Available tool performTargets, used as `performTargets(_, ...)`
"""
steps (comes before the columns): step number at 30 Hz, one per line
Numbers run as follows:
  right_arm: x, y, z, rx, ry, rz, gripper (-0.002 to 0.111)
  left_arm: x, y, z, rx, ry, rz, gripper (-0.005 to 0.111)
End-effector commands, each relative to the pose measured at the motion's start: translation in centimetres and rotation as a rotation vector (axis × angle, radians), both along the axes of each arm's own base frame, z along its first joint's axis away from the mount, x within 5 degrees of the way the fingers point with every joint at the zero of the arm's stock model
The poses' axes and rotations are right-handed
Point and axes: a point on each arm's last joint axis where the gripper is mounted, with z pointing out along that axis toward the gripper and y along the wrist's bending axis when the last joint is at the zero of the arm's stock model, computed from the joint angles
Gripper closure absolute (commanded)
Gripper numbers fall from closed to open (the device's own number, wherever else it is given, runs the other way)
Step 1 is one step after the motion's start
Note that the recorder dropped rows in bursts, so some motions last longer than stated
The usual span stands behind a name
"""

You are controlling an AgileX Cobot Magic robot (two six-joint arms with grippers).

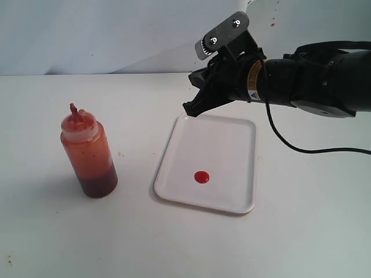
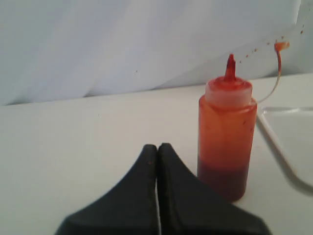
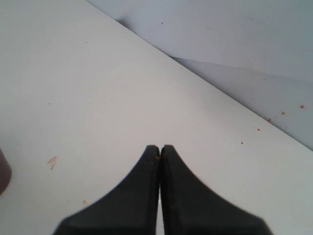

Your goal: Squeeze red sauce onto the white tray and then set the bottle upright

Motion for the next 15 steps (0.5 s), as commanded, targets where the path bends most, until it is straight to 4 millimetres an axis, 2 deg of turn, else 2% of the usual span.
performTargets(1,0.01,0.18,0.28,0.009,-0.011,0.011,0.108,-0.09,0.05,-0.58,0.044,0.044,-0.004,0.107)
performTargets(15,0.02,0.18,0.28,0.011,-0.010,0.009,0.108,-0.06,0.05,-0.46,0.045,0.029,-0.004,0.107)
